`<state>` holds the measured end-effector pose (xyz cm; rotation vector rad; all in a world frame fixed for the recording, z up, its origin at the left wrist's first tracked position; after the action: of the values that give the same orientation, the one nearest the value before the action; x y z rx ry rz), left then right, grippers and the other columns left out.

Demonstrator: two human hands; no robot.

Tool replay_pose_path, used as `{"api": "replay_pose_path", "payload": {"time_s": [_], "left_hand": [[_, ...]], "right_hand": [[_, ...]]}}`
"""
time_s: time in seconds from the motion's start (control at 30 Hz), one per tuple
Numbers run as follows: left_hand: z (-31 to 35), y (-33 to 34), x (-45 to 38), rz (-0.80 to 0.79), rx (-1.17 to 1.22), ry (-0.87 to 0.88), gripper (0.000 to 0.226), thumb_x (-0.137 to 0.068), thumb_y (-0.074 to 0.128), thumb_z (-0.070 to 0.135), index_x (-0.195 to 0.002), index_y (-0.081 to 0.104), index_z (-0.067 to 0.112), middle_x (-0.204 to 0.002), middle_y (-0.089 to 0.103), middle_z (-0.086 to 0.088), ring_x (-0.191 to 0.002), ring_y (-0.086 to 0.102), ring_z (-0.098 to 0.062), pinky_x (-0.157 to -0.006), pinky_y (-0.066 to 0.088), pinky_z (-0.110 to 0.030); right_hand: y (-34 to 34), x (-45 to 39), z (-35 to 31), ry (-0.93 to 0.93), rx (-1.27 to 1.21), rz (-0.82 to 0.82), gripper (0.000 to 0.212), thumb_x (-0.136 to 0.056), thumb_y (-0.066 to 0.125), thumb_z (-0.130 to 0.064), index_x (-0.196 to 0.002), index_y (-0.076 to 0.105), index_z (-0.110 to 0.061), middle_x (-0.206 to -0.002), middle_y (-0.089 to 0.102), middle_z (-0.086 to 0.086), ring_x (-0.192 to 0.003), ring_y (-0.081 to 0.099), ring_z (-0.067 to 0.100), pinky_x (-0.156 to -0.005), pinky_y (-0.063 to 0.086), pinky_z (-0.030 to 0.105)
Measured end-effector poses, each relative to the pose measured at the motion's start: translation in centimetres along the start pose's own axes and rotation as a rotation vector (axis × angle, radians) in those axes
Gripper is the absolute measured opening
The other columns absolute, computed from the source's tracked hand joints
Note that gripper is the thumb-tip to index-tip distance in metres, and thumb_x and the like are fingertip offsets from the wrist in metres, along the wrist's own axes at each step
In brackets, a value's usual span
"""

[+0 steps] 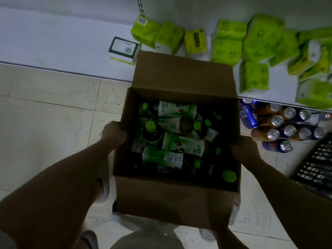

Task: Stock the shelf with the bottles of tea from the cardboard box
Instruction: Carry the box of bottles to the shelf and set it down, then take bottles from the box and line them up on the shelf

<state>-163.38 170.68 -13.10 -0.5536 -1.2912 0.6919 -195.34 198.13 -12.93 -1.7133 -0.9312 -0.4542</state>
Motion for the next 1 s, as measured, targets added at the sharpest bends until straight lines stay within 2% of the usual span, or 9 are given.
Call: {"api": "replay_pose_path", "payload": {"time_s": [0.23,0.4,0.53,0.6,0.7,0.8,0.9,0.93,1.0], "left_hand": [[0.6,5.2,-5.7,0.024,0.027,0.036,0.023,-0.090,0.055,0.002,-0.110,0.064,-0.005,-0.104,0.067,-0.022,-0.089,0.066,-0.032,-0.076,0.055,-0.037],[1.1,7.6,-8.2,0.072,0.010,0.071,0.020,-0.089,0.057,0.003,-0.106,0.065,-0.006,-0.099,0.068,-0.020,-0.074,0.058,-0.023,-0.065,0.049,-0.031],[0.7,8.0,-8.6,-0.026,-0.064,0.092,0.016,-0.088,0.062,0.009,-0.101,0.064,-0.001,-0.075,0.060,-0.009,-0.057,0.056,-0.016,-0.050,0.044,-0.023],[1.0,6.8,-7.5,-0.065,-0.090,0.105,0.014,-0.088,0.063,0.014,-0.096,0.062,0.003,-0.076,0.062,-0.011,-0.055,0.058,-0.017,-0.046,0.044,-0.023],[2.8,4.3,-4.6,-0.020,-0.085,0.212,0.014,-0.090,0.060,0.019,-0.097,0.059,0.007,-0.093,0.064,-0.014,-0.070,0.058,-0.021,-0.064,0.045,-0.031],[3.8,1.7,-0.8,0.043,-0.048,0.250,0.028,-0.093,0.054,0.023,-0.118,0.057,0.011,-0.108,0.064,-0.013,-0.090,0.062,-0.026,-0.073,0.047,-0.035],[3.7,0.5,3.4,0.064,-0.005,0.321,0.040,-0.092,0.052,0.025,-0.130,0.052,0.013,-0.121,0.062,-0.014,-0.107,0.061,-0.031,-0.088,0.051,-0.039],[3.9,0.2,4.3,0.085,0.047,0.351,0.037,-0.092,0.052,0.025,-0.128,0.053,0.016,-0.117,0.063,-0.012,-0.106,0.060,-0.031,-0.089,0.050,-0.038],[4.0,-0.1,5.8,0.129,0.137,0.421,0.019,-0.090,0.053,0.024,-0.109,0.052,0.024,-0.091,0.062,-0.001,-0.090,0.060,-0.027,-0.071,0.048,-0.029]], "right_hand": [[3.6,-6.3,1.6,-0.009,-0.032,0.048,0.022,-0.087,0.063,-0.012,-0.068,0.053,-0.013,-0.072,0.063,0.016,-0.070,0.064,0.035,-0.070,0.055,0.044],[5.2,-9.7,3.0,-0.014,-0.022,0.078,0.023,-0.085,0.066,-0.028,-0.071,0.056,-0.013,-0.080,0.068,0.020,-0.075,0.066,0.035,-0.072,0.057,0.046],[5.7,-9.8,2.9,-0.031,0.091,-0.013,0.025,-0.087,0.066,-0.027,-0.071,0.054,-0.011,-0.083,0.066,0.021,-0.079,0.068,0.037,-0.068,0.056,0.040],[4.5,-9.3,1.6,-0.017,0.195,-0.142,0.020,-0.090,0.063,-0.022,-0.088,0.060,-0.002,-0.094,0.064,0.026,-0.070,0.068,0.026,-0.054,0.050,0.028],[1.3,-7.0,-1.5,-0.089,0.229,-0.194,0.031,-0.096,0.045,0.003,-0.123,0.051,0.018,-0.124,0.054,0.036,-0.062,0.068,0.006,-0.040,0.042,0.010],[-1.6,-1.2,-5.3,-0.185,0.225,-0.001,0.024,-0.094,0.045,-0.002,-0.105,0.065,0.007,-0.094,0.056,0.021,-0.042,0.056,0.003,-0.038,0.041,0.011],[-2.0,3.8,-7.6,-0.312,0.180,0.075,0.020,-0.086,0.047,-0.006,-0.077,0.065,-0.002,-0.082,0.063,0.028,-0.059,0.060,0.025,-0.043,0.045,0.023],[-1.9,4.8,-8.0,-0.332,0.165,0.093,0.021,-0.085,0.048,-0.005,-0.077,0.066,0.002,-0.084,0.066,0.031,-0.064,0.059,0.027,-0.041,0.041,0.020],[-0.9,6.2,-8.7,-0.356,0.166,0.102,0.024,-0.085,0.049,-0.011,-0.078,0.070,-0.002,-0.086,0.070,0.026,-0.061,0.058,0.024,-0.046,0.042,0.022]]}}
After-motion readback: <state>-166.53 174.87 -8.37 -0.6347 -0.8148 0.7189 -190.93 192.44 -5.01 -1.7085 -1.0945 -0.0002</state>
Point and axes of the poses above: each hand's wrist, its own x-axis away from the middle knuckle, its own y-axis out of the palm, z = x × y, the point moved 4 cm from there along -x, towards the middle knuckle
